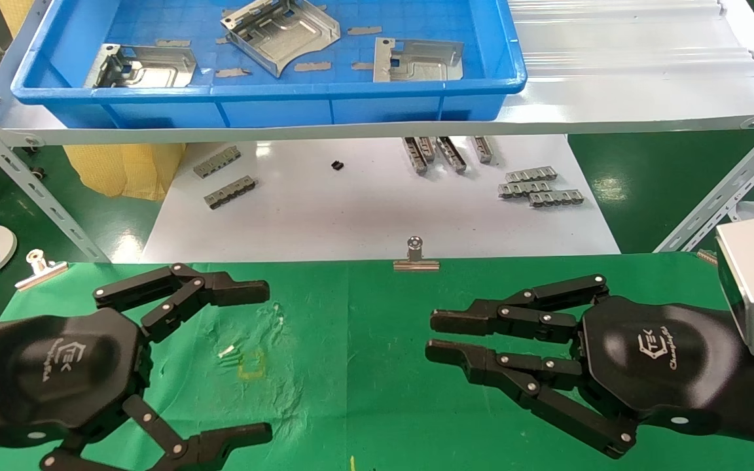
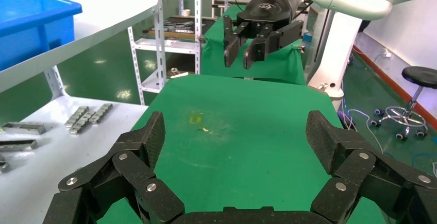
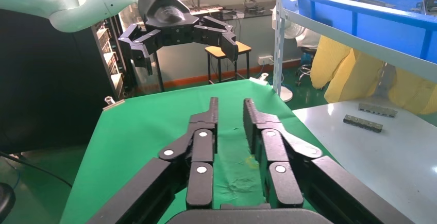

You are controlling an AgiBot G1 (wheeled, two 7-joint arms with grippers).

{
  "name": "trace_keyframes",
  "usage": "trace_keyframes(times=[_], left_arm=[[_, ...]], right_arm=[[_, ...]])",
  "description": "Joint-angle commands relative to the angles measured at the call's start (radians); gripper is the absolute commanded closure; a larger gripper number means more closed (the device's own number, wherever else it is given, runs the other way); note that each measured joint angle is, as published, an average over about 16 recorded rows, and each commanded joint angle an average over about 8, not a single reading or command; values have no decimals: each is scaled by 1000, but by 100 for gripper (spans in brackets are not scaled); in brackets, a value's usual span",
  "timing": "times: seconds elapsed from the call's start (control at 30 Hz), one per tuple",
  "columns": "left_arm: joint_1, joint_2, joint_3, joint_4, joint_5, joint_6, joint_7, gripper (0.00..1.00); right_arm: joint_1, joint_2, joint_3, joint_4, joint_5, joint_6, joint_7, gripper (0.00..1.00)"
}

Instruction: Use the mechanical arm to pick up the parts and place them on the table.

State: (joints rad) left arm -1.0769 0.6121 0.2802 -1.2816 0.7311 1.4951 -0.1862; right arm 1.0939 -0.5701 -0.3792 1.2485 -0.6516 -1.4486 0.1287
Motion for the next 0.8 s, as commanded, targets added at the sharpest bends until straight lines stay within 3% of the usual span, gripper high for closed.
trace_keyframes(times=[0.03,0.33,0.57,0.8], left_arm=[[1,0,0,0,0,0,-1,0],[-65,6,-3,9,10,1,-6,0],[-335,95,58,145,144,-7,-54,0],[-620,280,159,490,352,-63,-18,0]], right_arm=[[0,0,0,0,0,0,0,100],[0,0,0,0,0,0,0,100],[0,0,0,0,0,0,0,100],[0,0,0,0,0,0,0,100]])
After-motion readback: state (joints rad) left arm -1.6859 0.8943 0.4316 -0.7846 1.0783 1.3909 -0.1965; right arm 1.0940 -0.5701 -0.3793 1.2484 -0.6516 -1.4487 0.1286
